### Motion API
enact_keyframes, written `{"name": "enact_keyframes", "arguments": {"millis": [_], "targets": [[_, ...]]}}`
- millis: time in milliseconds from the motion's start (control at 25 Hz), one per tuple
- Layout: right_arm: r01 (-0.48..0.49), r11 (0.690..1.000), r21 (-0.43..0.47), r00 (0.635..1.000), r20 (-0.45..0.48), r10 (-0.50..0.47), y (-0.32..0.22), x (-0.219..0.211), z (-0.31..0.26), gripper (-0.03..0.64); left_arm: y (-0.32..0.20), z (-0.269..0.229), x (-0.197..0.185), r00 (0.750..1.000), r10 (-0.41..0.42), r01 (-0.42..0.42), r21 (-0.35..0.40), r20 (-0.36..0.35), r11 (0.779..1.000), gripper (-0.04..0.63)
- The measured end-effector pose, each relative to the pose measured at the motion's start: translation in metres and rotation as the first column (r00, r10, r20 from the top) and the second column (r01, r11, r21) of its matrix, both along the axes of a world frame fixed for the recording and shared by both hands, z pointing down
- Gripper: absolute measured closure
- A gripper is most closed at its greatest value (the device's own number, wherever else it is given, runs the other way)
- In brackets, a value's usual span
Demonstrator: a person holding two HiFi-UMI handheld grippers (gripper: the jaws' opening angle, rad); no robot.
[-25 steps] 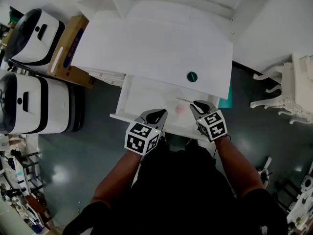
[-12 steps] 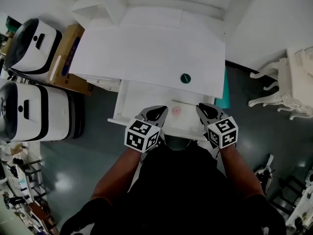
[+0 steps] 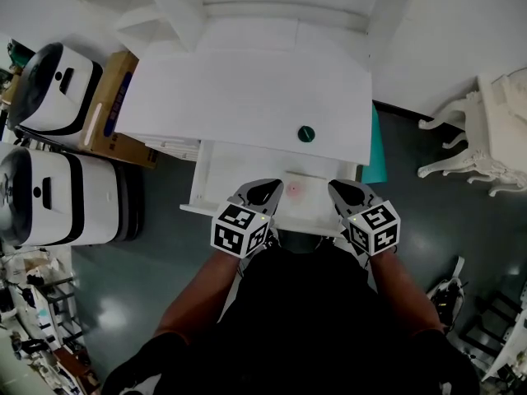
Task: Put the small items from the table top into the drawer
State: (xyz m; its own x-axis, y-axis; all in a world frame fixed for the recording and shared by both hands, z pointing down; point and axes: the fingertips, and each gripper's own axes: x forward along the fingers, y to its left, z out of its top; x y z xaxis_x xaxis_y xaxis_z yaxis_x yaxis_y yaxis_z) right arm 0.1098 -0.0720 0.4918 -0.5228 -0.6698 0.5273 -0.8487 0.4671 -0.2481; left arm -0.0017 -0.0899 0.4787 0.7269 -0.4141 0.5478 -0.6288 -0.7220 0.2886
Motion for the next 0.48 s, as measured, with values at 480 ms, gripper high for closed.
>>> {"name": "enact_keyframes", "arguments": {"millis": [480], "targets": [[0.031,0.999,0.017,0.999,-0.032,-0.03,-0.0005,-0.0068,-0.0006,0.58,0.0059,0.0011,0.0073,0.999,0.032,-0.032,-0.006,-0.003,0.999,0.592]]}}
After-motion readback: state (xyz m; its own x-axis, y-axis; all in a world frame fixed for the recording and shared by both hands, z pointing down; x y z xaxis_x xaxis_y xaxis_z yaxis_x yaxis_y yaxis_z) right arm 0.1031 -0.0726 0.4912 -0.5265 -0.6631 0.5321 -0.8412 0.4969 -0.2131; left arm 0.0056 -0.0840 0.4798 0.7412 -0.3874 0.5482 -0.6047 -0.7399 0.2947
